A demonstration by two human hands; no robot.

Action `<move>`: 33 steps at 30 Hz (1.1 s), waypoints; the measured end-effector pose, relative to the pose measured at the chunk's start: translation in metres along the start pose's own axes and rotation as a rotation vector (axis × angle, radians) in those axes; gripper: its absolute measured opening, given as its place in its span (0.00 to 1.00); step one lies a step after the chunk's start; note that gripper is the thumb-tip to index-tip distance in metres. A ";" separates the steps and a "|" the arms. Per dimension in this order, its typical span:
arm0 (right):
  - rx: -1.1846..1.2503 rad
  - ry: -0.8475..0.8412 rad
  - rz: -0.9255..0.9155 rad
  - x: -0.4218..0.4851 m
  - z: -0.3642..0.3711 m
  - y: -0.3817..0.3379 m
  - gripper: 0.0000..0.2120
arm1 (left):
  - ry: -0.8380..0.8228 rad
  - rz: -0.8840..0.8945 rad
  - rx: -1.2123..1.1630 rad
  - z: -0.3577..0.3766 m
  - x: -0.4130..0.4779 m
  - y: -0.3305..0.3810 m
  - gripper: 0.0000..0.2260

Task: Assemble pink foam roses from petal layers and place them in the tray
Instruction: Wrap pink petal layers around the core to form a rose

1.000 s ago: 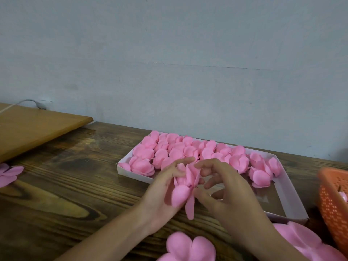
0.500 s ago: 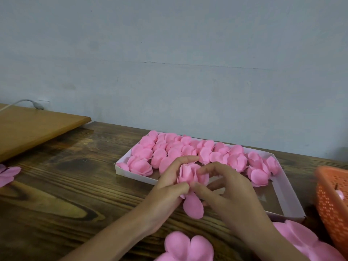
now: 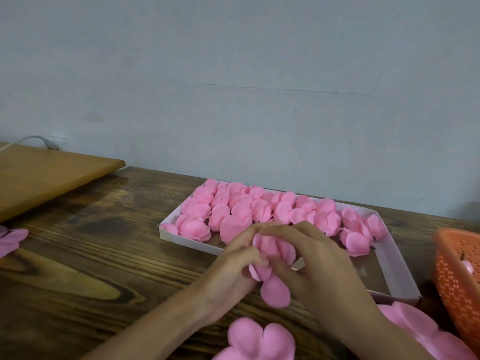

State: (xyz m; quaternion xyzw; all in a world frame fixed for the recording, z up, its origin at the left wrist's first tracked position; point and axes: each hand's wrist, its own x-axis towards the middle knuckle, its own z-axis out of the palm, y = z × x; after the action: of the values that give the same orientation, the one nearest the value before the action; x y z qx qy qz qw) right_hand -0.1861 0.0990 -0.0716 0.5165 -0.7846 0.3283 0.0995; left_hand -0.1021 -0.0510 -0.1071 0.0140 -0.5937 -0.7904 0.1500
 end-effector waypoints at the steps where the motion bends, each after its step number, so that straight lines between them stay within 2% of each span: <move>1: -0.001 0.008 -0.002 0.000 0.000 0.000 0.23 | 0.001 0.004 -0.052 0.000 0.000 0.001 0.23; 5: 0.058 -0.026 0.008 0.002 -0.002 0.002 0.27 | 0.071 -0.003 -0.108 -0.003 0.002 -0.001 0.19; 10: 0.162 -0.065 -0.002 0.001 -0.003 0.002 0.27 | 0.098 -0.017 -0.106 -0.005 0.002 -0.001 0.24; 18: 0.219 -0.009 0.033 0.003 -0.004 0.001 0.19 | 0.024 -0.023 -0.046 -0.005 0.003 -0.003 0.35; 25: 0.308 0.006 0.102 0.004 -0.002 0.005 0.17 | -0.077 0.004 -0.075 -0.003 0.001 -0.004 0.38; 28: 0.338 -0.057 0.123 0.006 -0.005 0.011 0.20 | 0.058 -0.049 -0.065 -0.007 0.002 -0.008 0.35; 33: 0.456 -0.088 0.197 0.013 -0.016 0.022 0.17 | 0.244 -0.075 0.102 -0.007 -0.002 -0.005 0.28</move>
State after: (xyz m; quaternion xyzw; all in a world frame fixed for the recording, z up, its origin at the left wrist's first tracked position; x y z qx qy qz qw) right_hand -0.2143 0.1048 -0.0622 0.4604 -0.7405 0.4819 -0.0864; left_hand -0.1001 -0.0558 -0.1142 0.1398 -0.6097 -0.7565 0.1908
